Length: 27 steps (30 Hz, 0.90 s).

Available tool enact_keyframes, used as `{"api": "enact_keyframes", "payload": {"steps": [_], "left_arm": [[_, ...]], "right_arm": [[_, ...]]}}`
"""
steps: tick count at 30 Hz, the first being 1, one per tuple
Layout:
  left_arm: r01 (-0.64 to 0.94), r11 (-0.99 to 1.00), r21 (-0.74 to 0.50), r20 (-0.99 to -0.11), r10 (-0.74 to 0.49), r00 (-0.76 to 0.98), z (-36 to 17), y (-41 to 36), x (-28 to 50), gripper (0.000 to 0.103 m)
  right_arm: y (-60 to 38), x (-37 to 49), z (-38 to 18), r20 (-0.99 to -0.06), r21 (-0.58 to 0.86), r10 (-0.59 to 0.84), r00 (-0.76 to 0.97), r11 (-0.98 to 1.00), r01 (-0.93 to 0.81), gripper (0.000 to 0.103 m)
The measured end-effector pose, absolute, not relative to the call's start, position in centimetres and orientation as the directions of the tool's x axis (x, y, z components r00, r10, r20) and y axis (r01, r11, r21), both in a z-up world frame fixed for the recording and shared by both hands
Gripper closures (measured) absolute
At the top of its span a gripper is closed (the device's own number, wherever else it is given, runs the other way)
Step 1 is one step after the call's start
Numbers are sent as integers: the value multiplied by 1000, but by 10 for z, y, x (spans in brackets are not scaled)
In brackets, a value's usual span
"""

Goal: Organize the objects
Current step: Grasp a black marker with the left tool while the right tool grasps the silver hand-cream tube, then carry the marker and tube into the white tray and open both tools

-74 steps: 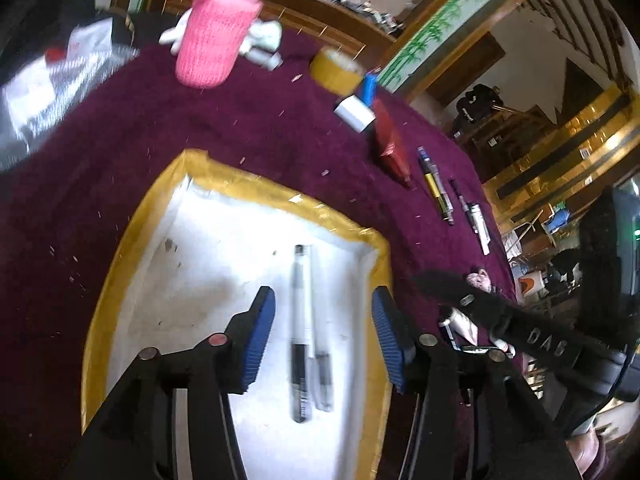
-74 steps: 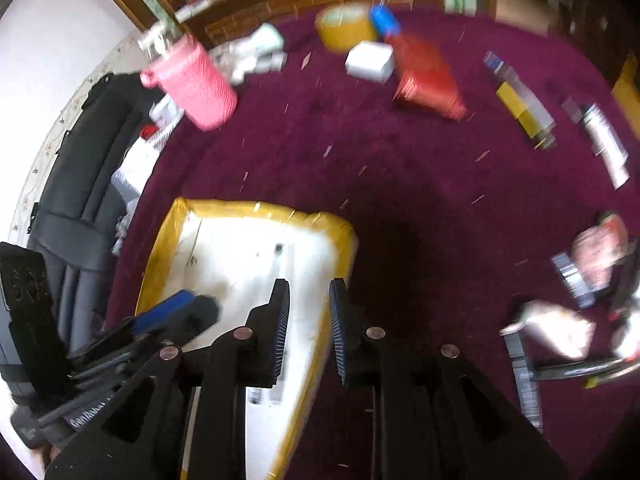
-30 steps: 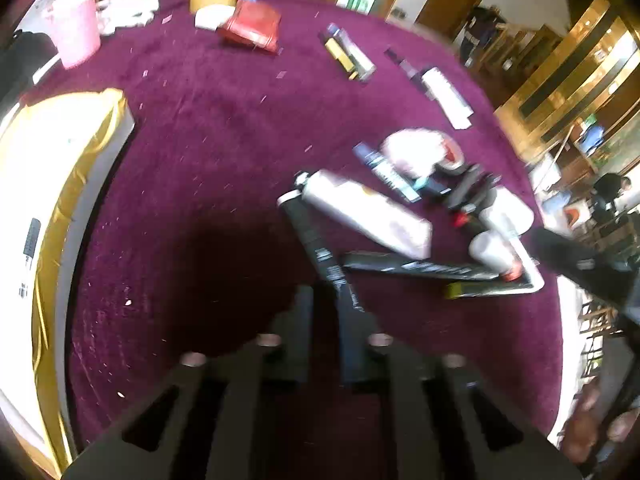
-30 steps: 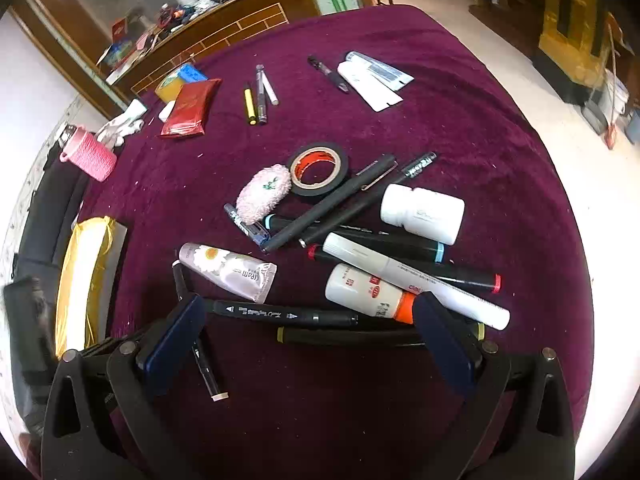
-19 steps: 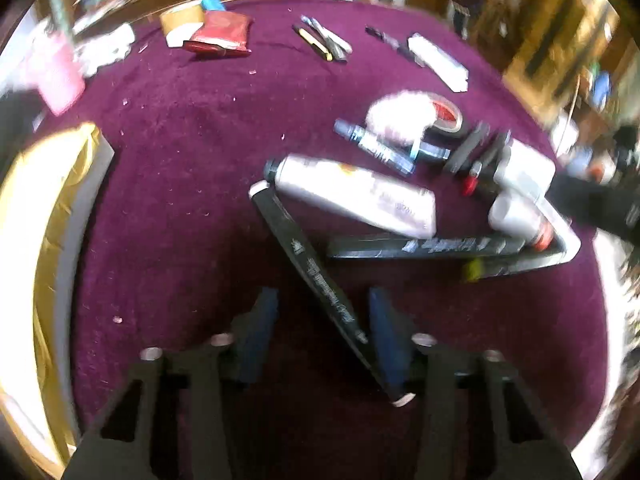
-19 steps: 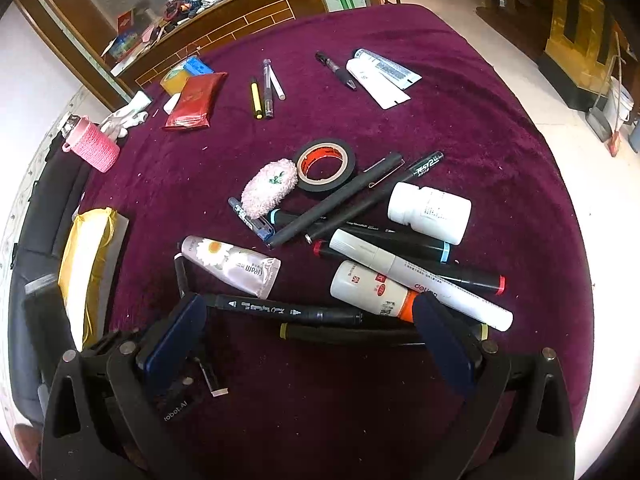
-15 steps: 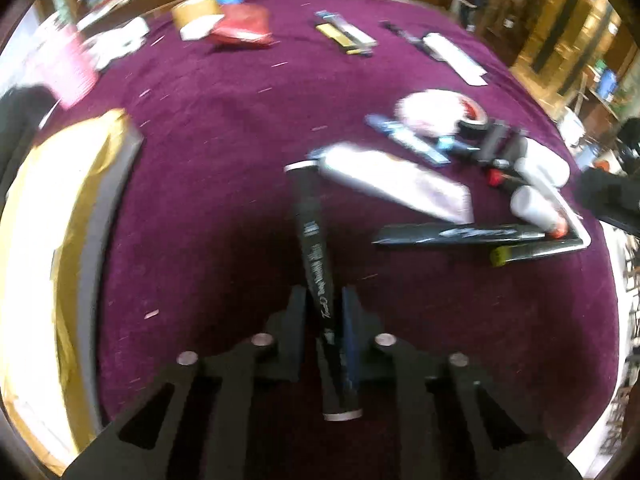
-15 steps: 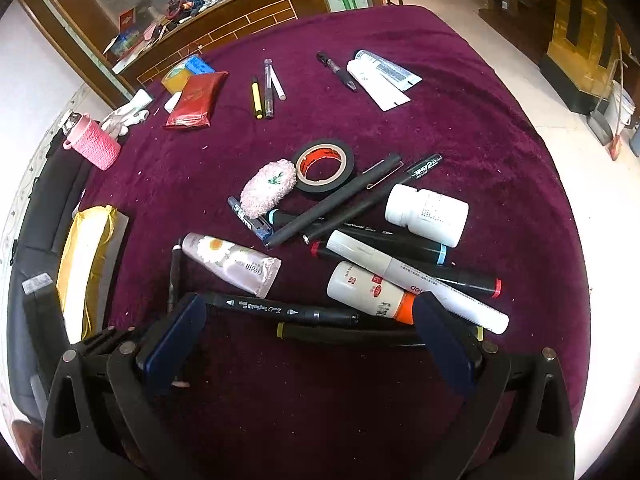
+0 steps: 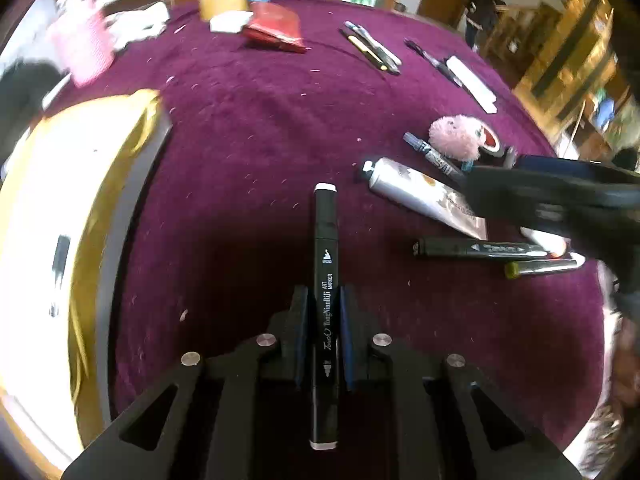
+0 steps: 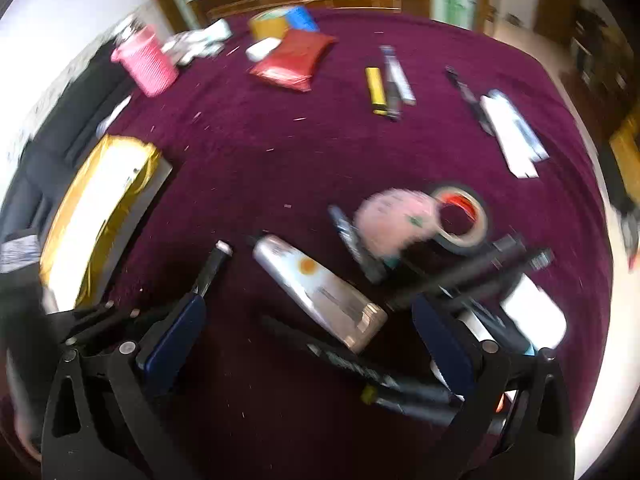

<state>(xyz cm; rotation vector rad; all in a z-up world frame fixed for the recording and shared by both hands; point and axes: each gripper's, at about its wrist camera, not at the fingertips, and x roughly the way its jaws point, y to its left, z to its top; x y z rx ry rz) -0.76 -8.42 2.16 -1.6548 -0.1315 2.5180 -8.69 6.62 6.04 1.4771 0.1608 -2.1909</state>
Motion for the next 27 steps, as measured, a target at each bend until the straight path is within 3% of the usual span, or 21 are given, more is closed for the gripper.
{"api": "enact_keyframes", "payload": {"steps": [5, 8, 10, 11, 14, 16, 27], "left_arm": [[-23, -976, -217, -871, 204, -447, 47, -118, 20, 91], [4, -966, -259, -857, 228, -463, 57, -131, 29, 91], [23, -959, -283, -849, 240, -471, 61, -140, 35, 91], [33, -956, -291, -846, 241, -476, 63, -146, 38, 91], [58, -950, -308, -839, 243, -487, 66, -156, 41, 91], [77, -945, -317, -833, 239, -498, 69, -166, 45, 91], [143, -941, -307, -814, 181, -552, 85, -218, 51, 91]], "right_arm": [[34, -93, 44, -919, 87, -284, -273, -822, 562, 0], [19, -100, 29, -936, 28, -231, -268, -804, 594, 6], [14, -106, 16, -952, 11, -194, -237, -797, 604, 39], [16, -107, 12, -954, 20, -195, -227, -798, 602, 50], [20, -108, 10, -953, 45, -213, -216, -803, 595, 68], [23, -110, 10, -950, 87, -243, -198, -811, 578, 74], [17, -102, 45, -848, 362, -502, -172, -784, 505, 77]]}}
